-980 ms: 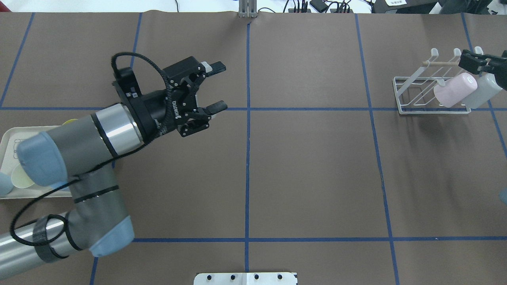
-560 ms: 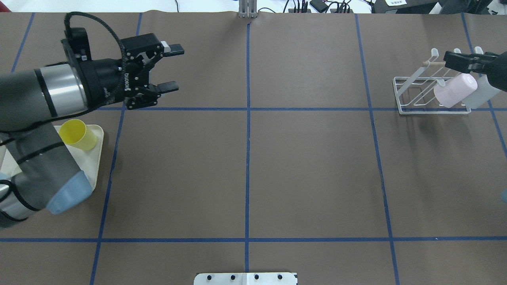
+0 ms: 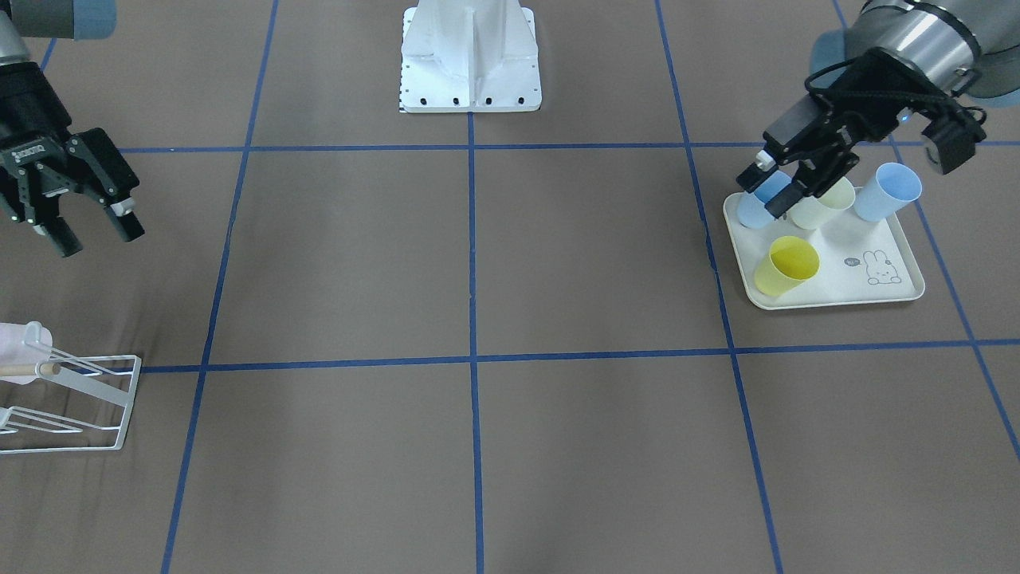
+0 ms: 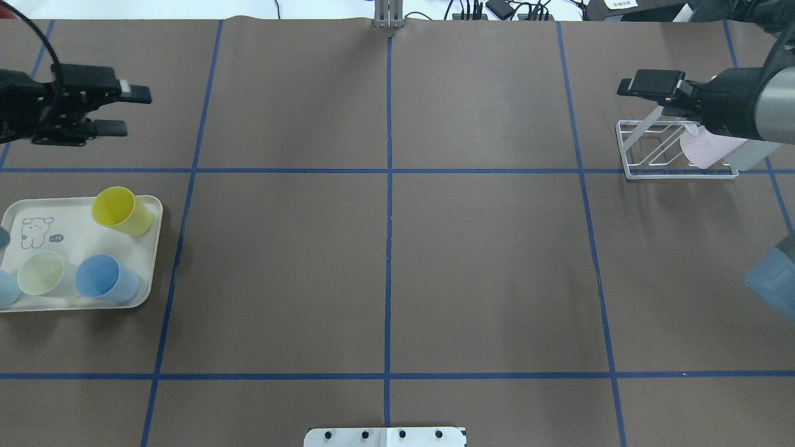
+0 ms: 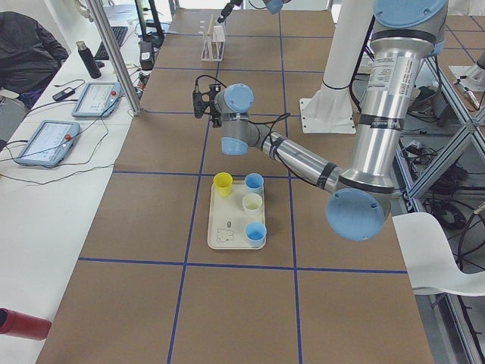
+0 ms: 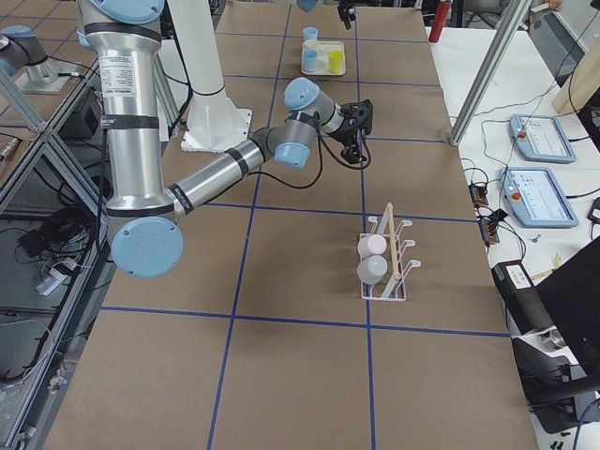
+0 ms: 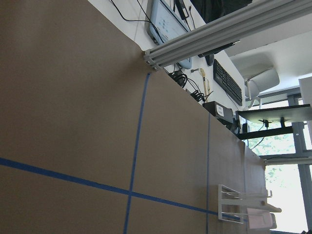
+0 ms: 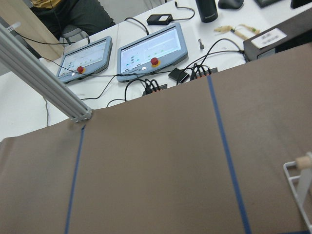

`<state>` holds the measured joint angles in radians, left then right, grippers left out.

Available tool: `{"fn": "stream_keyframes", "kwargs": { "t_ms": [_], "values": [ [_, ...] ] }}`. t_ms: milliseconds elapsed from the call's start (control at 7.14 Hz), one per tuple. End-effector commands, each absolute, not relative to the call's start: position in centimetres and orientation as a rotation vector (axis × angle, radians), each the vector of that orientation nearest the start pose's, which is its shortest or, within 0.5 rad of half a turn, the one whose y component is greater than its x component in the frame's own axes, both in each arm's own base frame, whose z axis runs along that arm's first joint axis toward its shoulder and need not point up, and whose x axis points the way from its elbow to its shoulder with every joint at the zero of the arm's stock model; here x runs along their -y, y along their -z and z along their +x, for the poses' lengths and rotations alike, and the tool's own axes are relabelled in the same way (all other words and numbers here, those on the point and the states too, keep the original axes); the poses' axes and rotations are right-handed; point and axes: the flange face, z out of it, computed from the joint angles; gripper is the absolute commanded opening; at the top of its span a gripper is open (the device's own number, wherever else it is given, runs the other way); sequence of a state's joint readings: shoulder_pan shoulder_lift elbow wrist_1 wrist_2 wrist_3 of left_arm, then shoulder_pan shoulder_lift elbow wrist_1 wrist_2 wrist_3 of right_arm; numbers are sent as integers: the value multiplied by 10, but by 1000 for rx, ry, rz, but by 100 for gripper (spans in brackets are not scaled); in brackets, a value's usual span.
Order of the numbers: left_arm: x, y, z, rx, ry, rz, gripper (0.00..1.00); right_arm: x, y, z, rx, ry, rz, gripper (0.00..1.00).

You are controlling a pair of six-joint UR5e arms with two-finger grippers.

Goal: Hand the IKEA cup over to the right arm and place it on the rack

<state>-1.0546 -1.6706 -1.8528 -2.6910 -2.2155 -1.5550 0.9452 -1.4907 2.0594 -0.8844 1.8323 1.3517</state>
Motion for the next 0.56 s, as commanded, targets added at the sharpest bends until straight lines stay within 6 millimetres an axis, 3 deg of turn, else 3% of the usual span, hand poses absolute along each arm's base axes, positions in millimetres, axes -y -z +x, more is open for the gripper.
{"fn": "stream_keyframes", "kwargs": {
  "t_ms": [0, 280, 420],
  "values": [
    [437, -407, 164, -1371, 219, 306, 100, 451, -272, -229, 1312, -494, 389, 100],
    [438, -418, 186, -1236, 132, 273, 100, 451, -243, -259, 1391, -547, 311, 100],
    [438, -430, 205, -1163, 83, 224, 100, 450, -240, -269, 1400, -554, 292, 100]
  ]
}}
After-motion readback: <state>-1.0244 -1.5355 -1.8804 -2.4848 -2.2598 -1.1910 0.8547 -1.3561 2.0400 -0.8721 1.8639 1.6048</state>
